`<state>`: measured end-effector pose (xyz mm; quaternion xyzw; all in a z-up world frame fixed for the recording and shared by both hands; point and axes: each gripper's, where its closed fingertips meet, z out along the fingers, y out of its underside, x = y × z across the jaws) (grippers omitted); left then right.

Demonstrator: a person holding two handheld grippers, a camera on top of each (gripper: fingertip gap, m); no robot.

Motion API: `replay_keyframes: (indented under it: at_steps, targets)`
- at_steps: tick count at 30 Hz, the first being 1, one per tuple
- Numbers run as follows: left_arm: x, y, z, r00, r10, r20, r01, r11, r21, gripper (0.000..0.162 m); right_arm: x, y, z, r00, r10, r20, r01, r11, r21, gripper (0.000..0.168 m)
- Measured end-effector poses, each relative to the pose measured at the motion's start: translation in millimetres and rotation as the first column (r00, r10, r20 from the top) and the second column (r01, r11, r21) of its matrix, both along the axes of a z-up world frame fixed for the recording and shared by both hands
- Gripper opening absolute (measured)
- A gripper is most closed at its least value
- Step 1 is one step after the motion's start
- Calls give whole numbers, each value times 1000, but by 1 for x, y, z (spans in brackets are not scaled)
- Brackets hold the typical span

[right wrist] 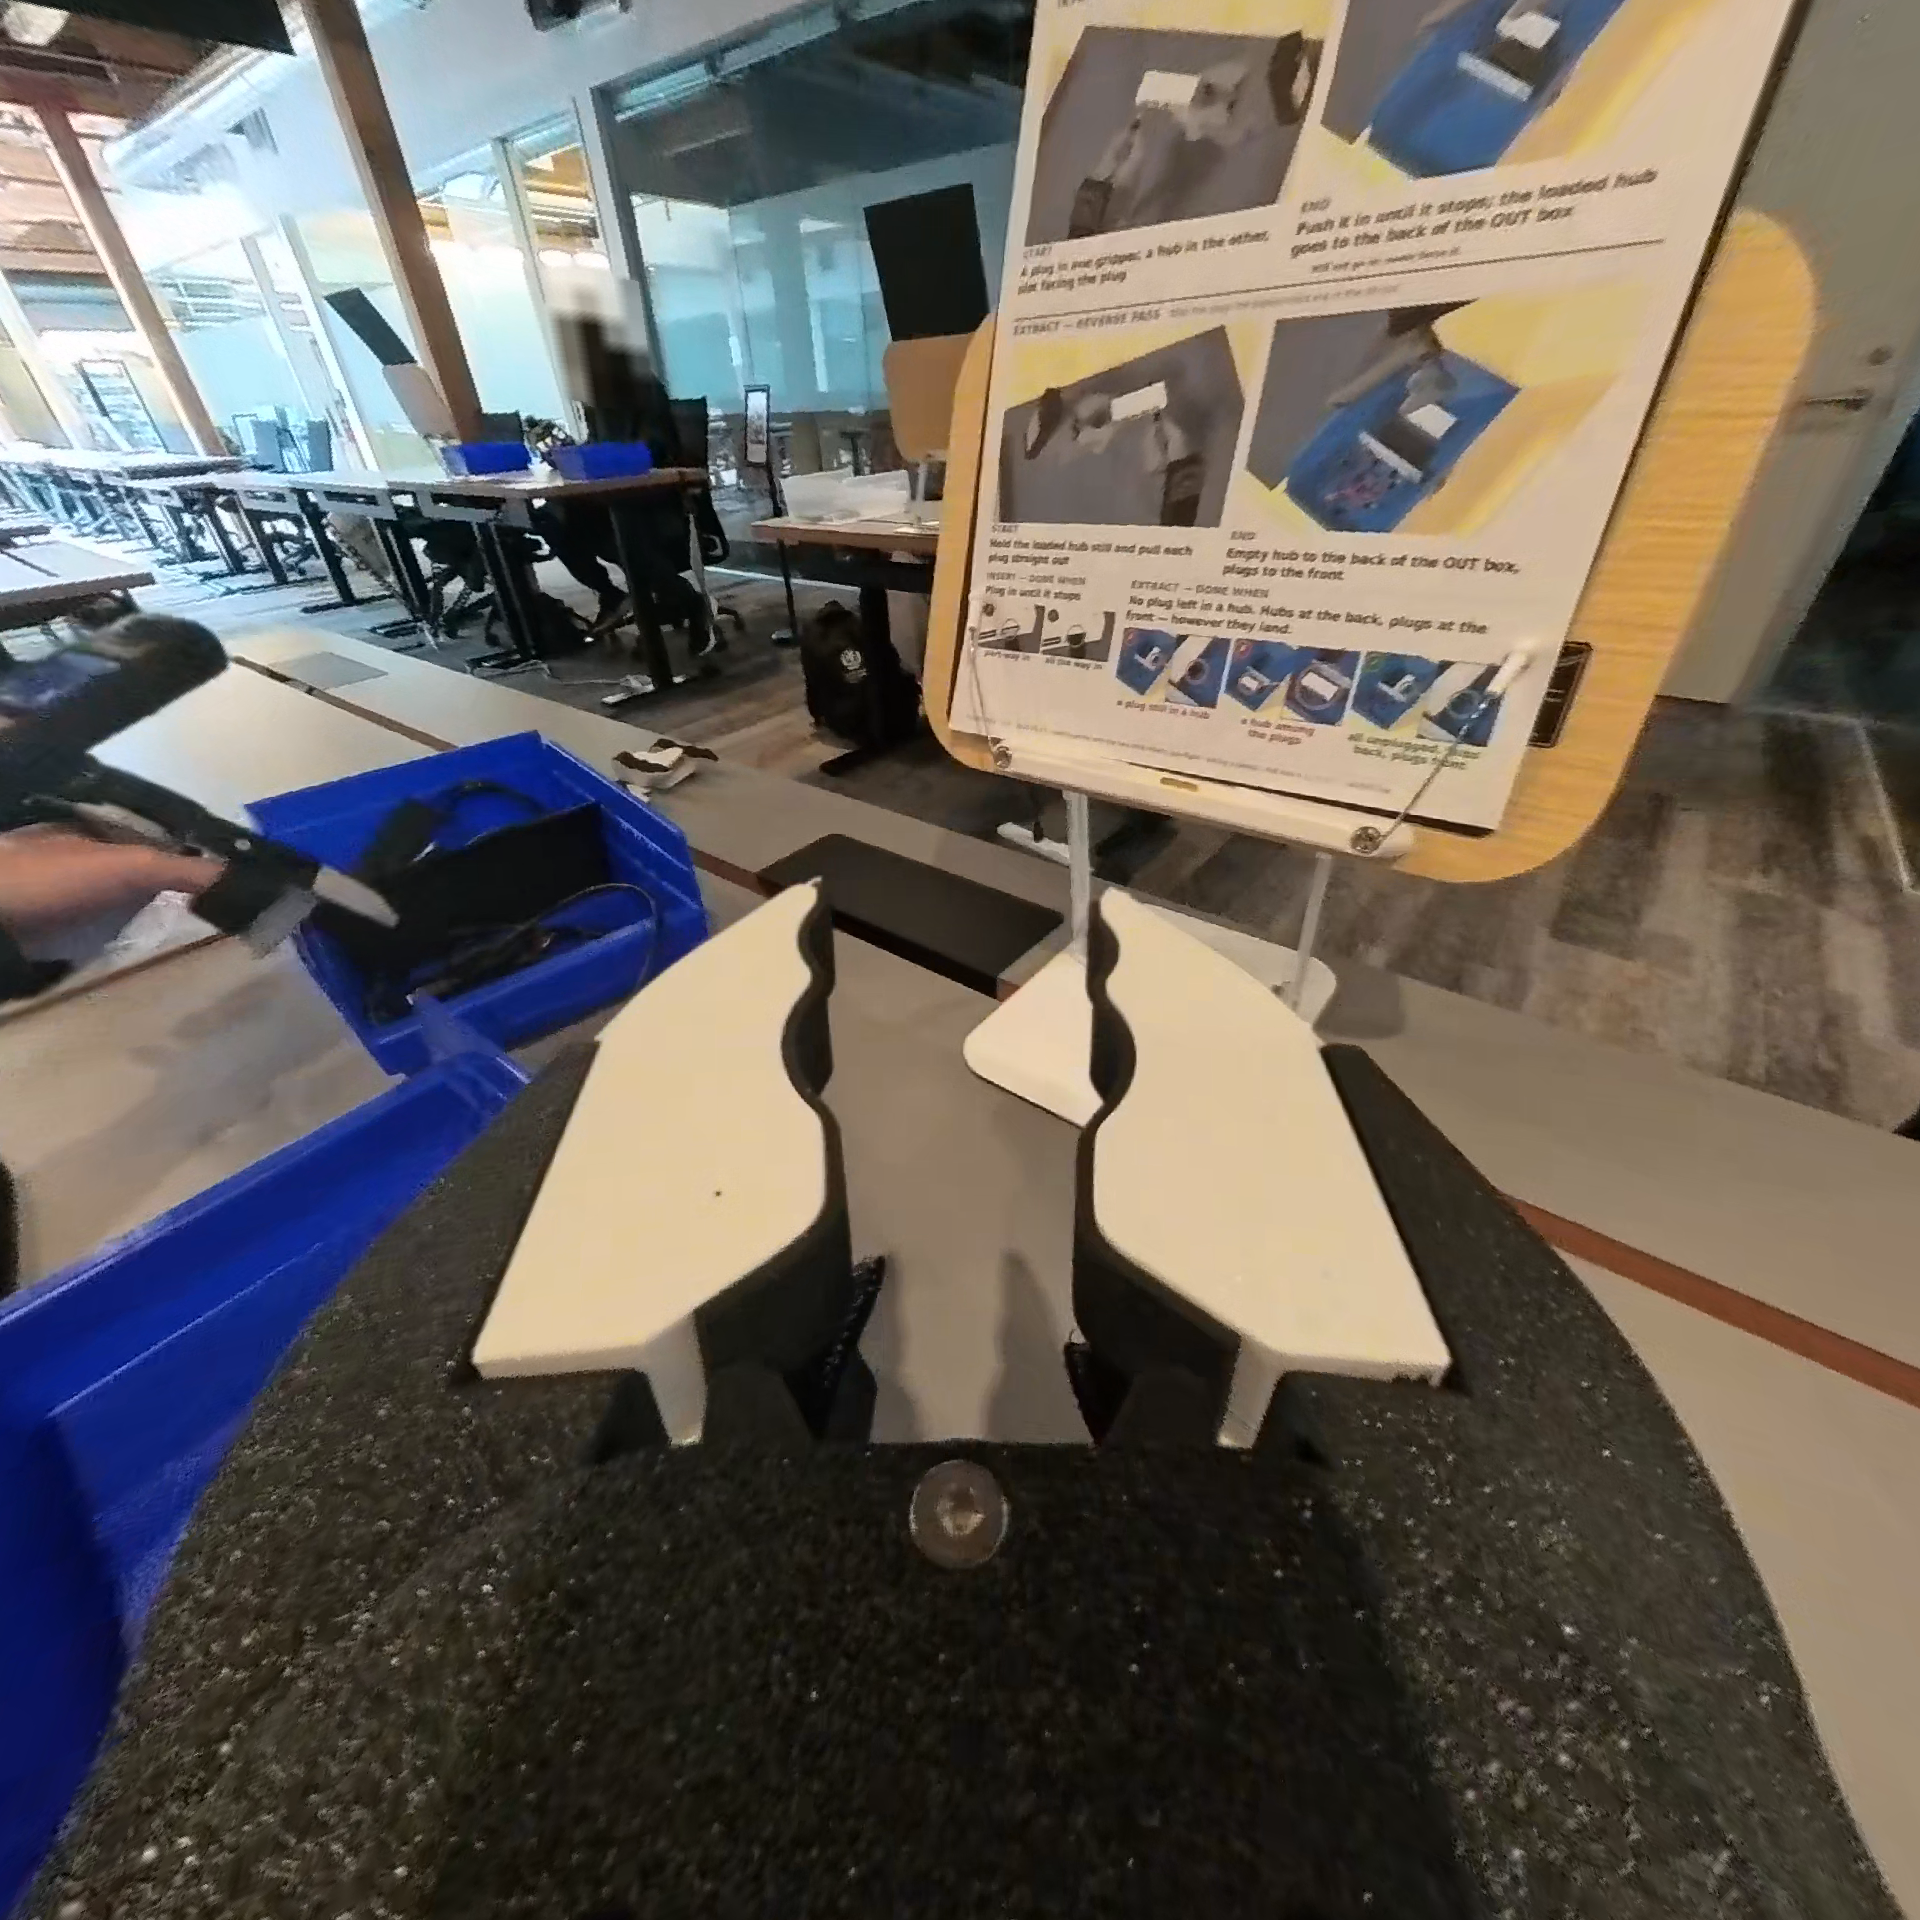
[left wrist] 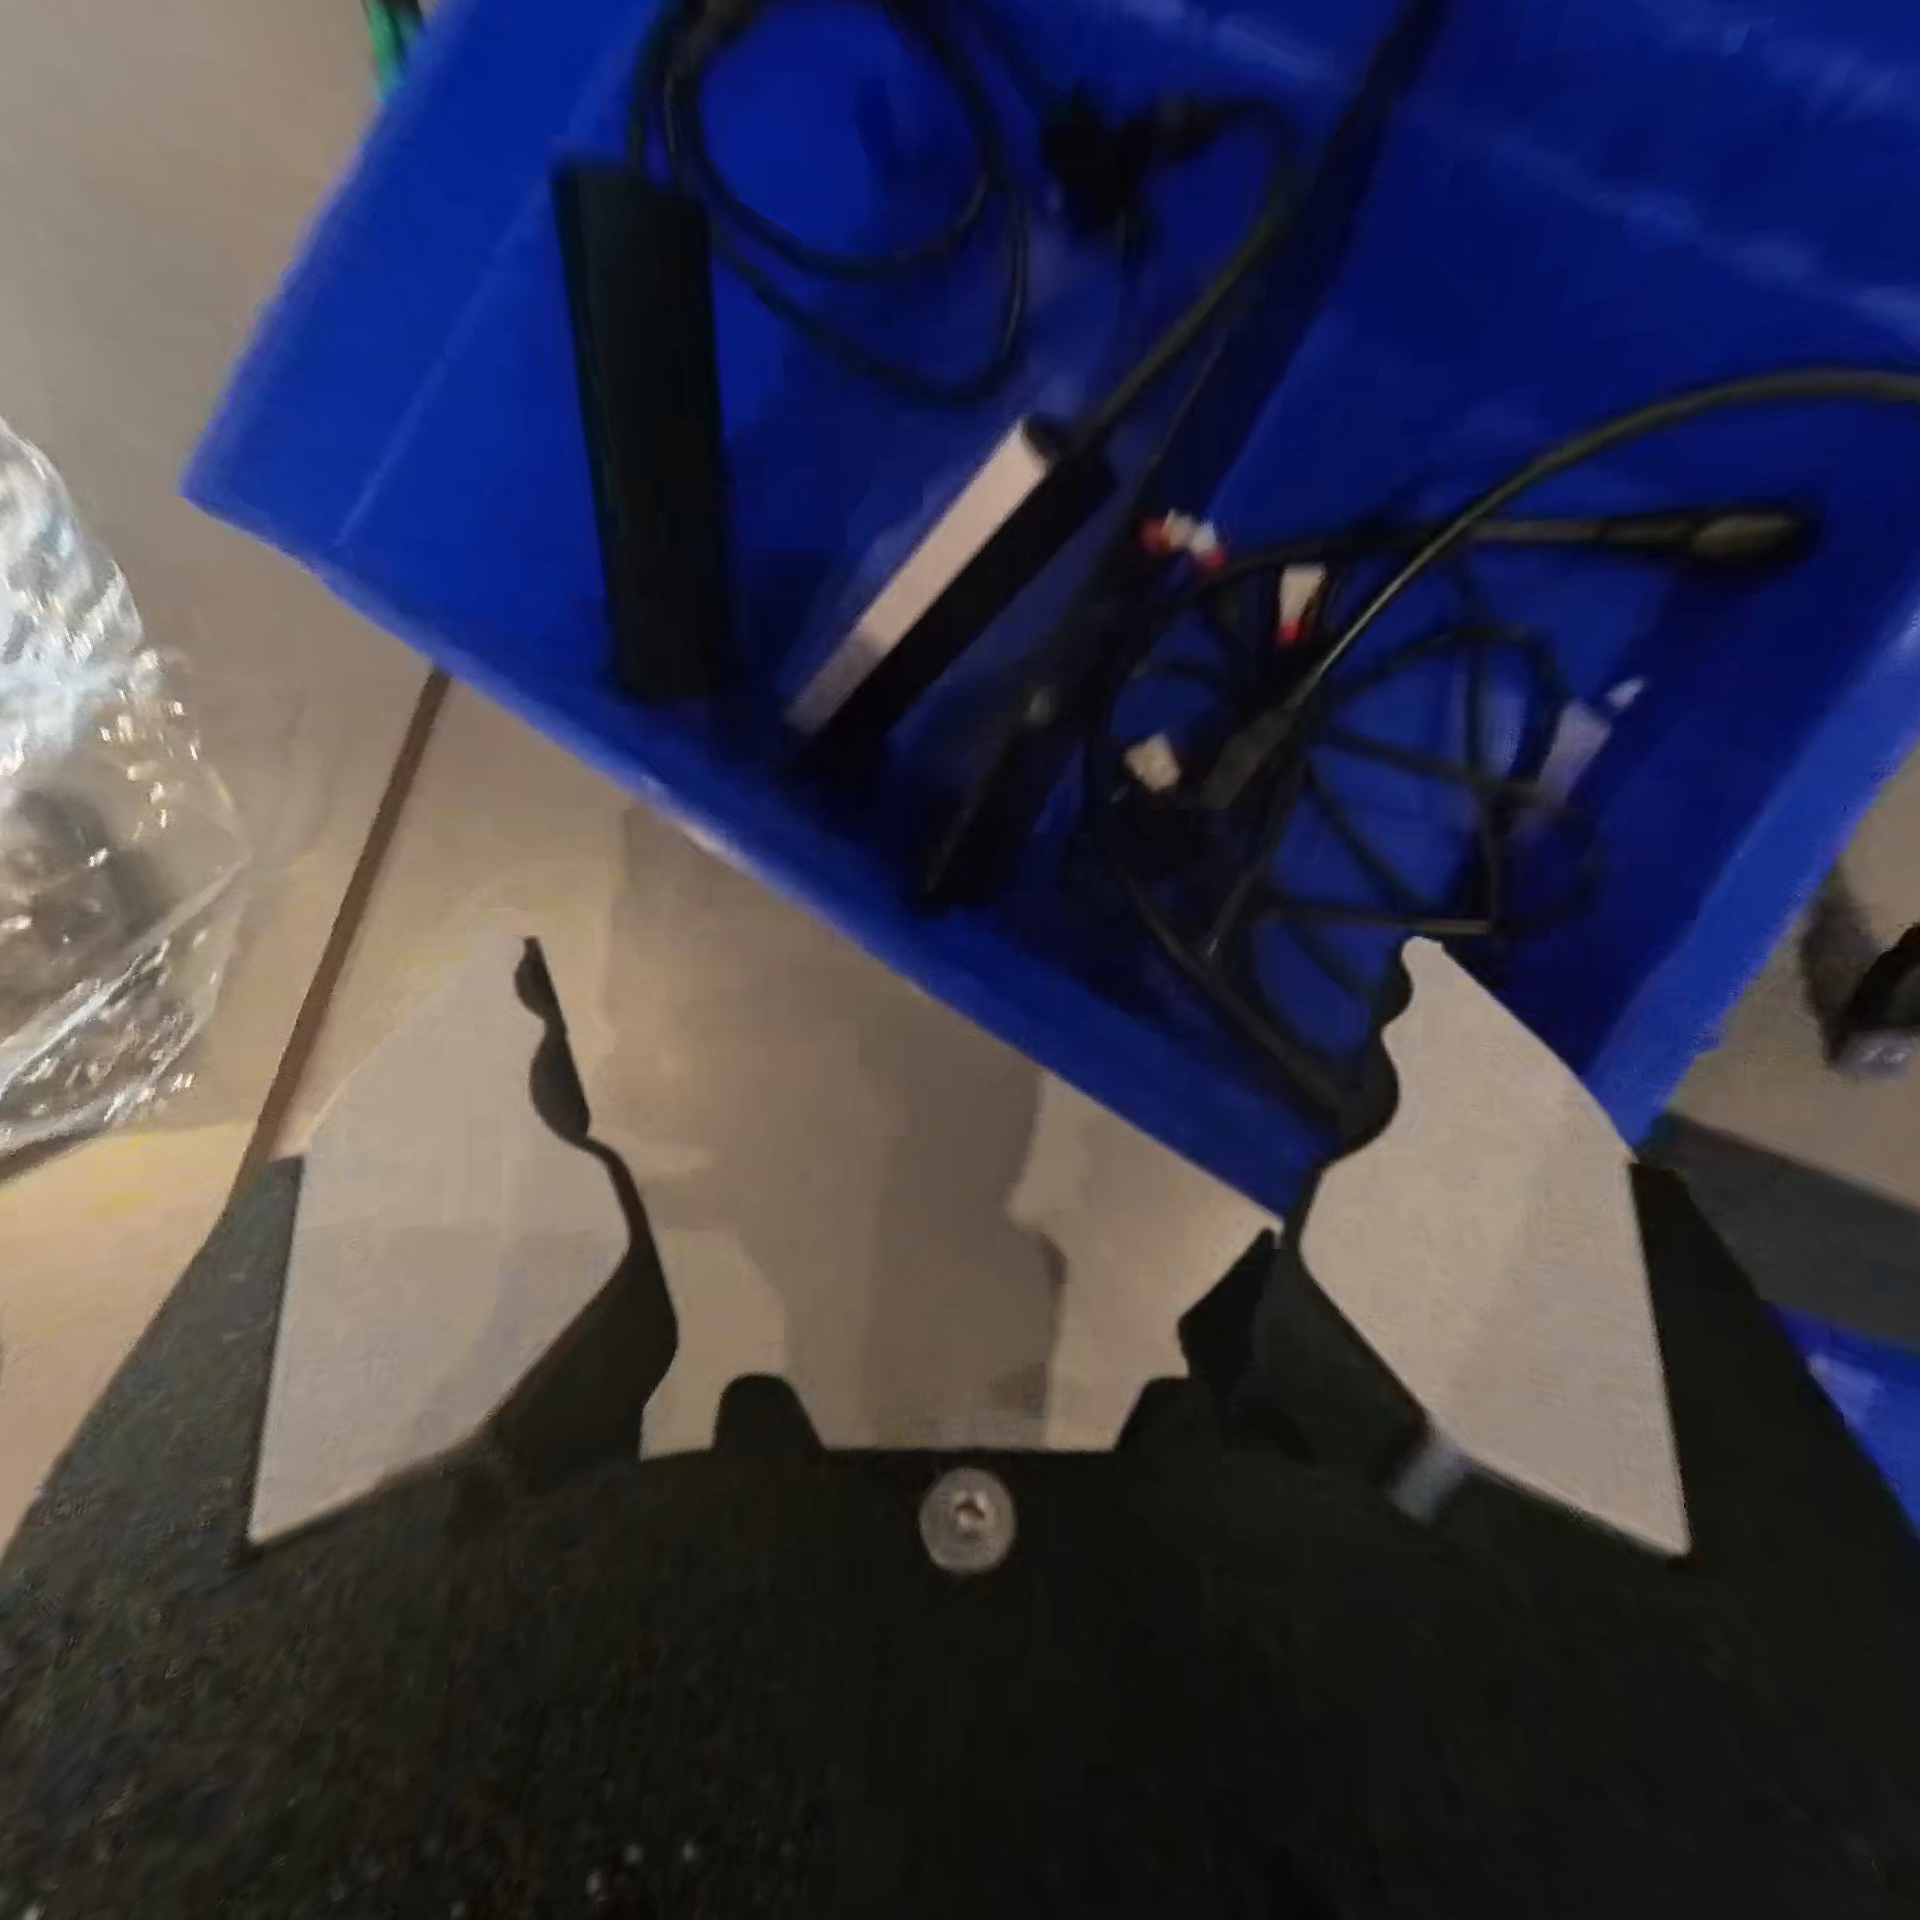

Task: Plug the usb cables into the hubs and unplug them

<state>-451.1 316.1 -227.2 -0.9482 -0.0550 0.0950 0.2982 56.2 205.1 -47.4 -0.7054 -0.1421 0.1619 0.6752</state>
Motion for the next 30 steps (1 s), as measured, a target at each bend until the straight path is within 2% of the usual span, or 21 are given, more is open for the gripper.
replay_keyframes:
  at_steps: [3,4,10,12,14,18,22,26,30]
  targets:
    - [-20,-15,-4,996,-3,-93,-12,987,-161,139,5,-1,-2,1000,-1,-16,1,1000,-10,46]
    - [-26,-17,-3,992,-21,-124,-3,982,-187,143,5,-2,-2,1000,4,-22,-4,1000,-10,46]
    - [-75,-36,8,942,-85,-325,-42,929,-367,124,8,-7,3,1000,7,-29,-7,1000,11,41]
    - [-90,-43,7,935,-90,-344,-64,910,-410,107,7,-7,3,999,12,-34,-11,1000,12,39]
    - [-95,-45,1,946,-98,-307,-46,902,-430,82,7,-6,2,999,13,-36,-13,1000,5,38]
    - [-81,-46,-12,986,-130,-105,69,888,-454,32,5,-2,-4,1000,14,-25,-15,1000,-21,38]
    - [-80,-42,-12,972,-224,-70,163,859,-485,27,3,1,-10,1000,17,-10,-17,999,-45,37]
    - [-82,-29,-12,948,-318,-9,282,855,-436,24,-1,2,-14,999,40,7,-40,998,-47,36]
    - [-83,-11,-11,870,-492,38,471,805,-362,22,-12,2,-14,994,99,55,-98,995,-11,28]
